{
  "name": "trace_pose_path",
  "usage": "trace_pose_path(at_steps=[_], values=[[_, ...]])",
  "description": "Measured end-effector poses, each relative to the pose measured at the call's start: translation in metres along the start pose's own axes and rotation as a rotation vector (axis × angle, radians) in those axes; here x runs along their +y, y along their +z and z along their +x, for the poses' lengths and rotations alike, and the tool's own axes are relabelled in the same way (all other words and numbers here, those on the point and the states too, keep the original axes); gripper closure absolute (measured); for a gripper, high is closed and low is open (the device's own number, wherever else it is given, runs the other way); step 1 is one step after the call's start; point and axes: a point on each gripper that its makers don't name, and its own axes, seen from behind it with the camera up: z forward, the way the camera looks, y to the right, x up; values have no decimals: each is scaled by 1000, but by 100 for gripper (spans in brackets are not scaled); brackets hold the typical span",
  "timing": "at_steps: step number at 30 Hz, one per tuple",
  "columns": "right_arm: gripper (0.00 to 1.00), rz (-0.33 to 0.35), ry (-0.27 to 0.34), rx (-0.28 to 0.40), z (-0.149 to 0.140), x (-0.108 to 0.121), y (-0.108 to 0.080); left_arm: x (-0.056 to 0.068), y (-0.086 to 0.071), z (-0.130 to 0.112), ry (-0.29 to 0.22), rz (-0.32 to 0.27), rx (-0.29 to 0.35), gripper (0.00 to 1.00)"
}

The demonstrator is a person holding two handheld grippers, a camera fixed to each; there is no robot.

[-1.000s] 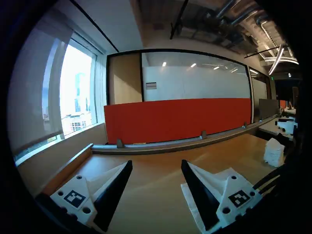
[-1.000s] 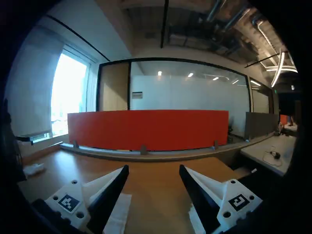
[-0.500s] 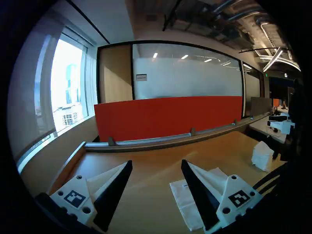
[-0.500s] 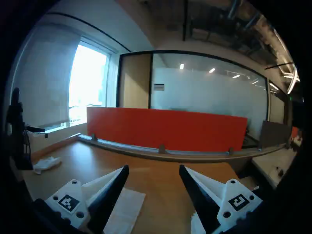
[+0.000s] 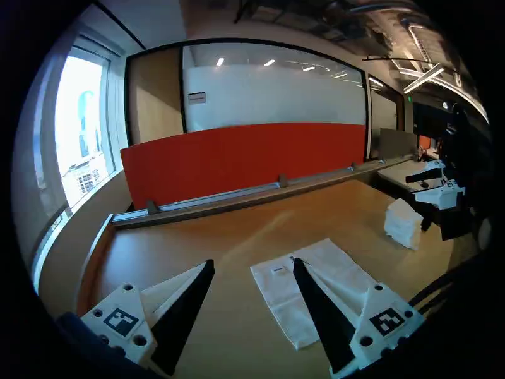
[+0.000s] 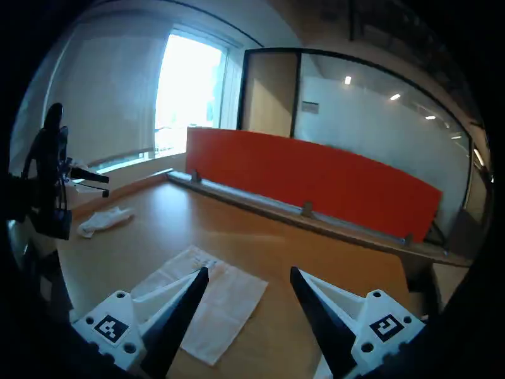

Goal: Fold towel

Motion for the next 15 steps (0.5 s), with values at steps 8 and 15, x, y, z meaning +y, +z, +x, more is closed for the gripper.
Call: trace_pose_path(at_steps=[8, 15], values=[[0, 75, -41, -87, -32, -16, 8, 16, 4, -31, 24, -75, -88, 7], [0, 117, -73, -145, -62, -26, 17, 29, 9, -62, 59, -124, -155, 7]])
